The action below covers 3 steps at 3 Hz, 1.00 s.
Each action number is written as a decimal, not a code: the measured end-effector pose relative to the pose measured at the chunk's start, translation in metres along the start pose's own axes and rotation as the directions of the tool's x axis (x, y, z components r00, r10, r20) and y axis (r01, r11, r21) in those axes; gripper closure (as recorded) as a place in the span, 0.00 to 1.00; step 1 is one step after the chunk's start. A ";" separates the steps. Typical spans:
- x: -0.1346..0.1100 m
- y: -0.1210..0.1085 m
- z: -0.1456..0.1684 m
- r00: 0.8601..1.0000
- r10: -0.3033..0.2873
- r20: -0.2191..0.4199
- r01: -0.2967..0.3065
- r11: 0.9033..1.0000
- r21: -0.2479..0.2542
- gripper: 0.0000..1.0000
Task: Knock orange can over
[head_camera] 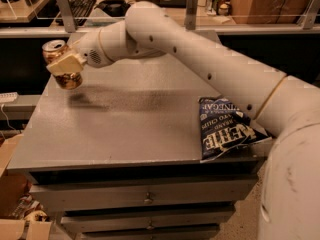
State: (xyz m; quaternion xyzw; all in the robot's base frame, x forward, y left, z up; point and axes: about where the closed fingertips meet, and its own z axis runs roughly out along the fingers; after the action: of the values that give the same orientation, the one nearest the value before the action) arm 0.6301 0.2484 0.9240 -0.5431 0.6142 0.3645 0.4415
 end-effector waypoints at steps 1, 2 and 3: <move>-0.025 -0.026 -0.047 0.987 -0.094 -0.127 0.104 0.992 0.073 1.00; -0.020 -0.079 -0.081 0.916 -0.181 -0.359 0.230 0.968 0.100 1.00; 0.028 -0.090 -0.104 0.827 -0.170 -0.536 0.227 0.973 0.041 1.00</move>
Offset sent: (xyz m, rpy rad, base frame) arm 0.0667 -0.1663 0.0167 -0.8082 -0.1284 0.0638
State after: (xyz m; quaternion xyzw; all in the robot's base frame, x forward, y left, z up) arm 0.7034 0.1290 0.9366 -0.6598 0.6700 0.1207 0.3179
